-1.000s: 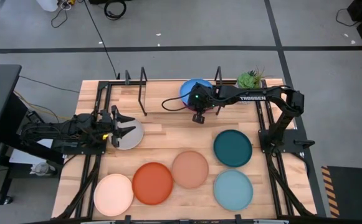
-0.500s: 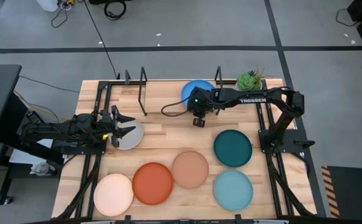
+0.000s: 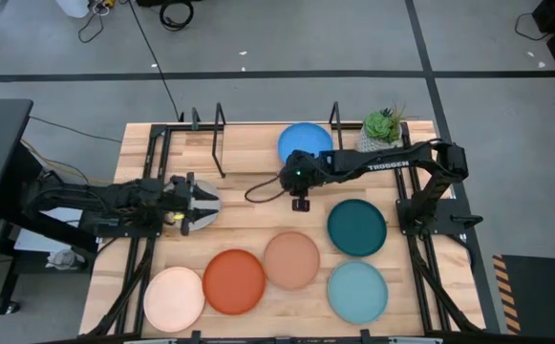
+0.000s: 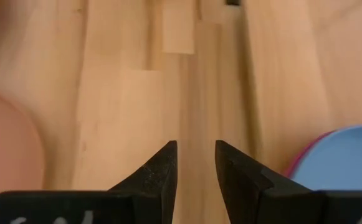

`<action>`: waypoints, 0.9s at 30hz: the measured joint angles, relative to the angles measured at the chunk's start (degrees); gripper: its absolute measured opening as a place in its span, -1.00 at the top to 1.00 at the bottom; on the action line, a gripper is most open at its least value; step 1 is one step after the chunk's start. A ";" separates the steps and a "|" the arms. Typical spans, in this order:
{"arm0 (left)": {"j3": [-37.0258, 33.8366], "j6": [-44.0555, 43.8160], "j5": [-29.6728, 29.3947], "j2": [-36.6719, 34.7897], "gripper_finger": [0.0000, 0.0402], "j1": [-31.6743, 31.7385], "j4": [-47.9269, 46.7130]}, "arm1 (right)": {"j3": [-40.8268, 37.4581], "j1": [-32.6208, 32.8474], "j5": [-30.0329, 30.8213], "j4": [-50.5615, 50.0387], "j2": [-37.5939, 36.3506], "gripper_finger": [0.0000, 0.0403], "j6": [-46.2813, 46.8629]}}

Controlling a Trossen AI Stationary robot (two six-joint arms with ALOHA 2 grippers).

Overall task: Place and stack plates onto a shelf
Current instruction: Stack the dark green plate on top of the blue plate on the shelf

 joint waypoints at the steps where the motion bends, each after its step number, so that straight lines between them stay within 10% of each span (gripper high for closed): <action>1: 0.62 -0.29 -0.02 1.35 0.02 0.00 0.19 | 0.00 0.38 -0.02 -0.53 0.00 0.43 0.74; 27: 4.06 0.19 -1.41 8.21 0.02 0.04 0.66 | 0.00 14.66 -0.55 -25.58 3.69 0.27 41.09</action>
